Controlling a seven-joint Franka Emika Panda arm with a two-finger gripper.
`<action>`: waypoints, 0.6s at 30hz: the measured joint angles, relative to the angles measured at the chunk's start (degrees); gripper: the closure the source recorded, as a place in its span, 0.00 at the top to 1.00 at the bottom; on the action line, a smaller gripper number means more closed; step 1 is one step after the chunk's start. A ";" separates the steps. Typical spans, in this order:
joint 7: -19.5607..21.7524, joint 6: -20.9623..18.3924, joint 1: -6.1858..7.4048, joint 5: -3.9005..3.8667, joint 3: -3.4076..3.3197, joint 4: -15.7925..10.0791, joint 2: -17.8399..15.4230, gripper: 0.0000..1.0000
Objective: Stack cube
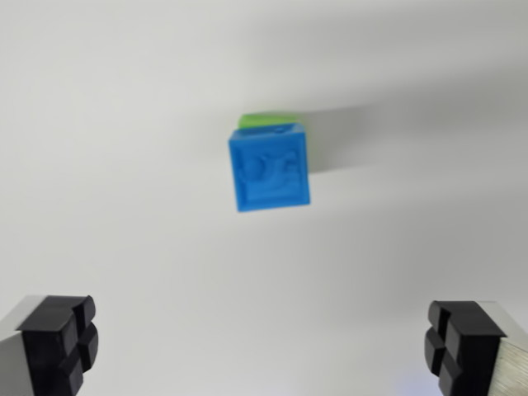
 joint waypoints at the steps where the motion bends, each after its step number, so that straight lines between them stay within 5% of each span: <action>1: 0.00 -0.67 0.00 0.00 0.00 0.36 -0.29 1.00; 18: -0.03 -9.02 0.00 0.00 -0.08 5.74 -3.24 1.00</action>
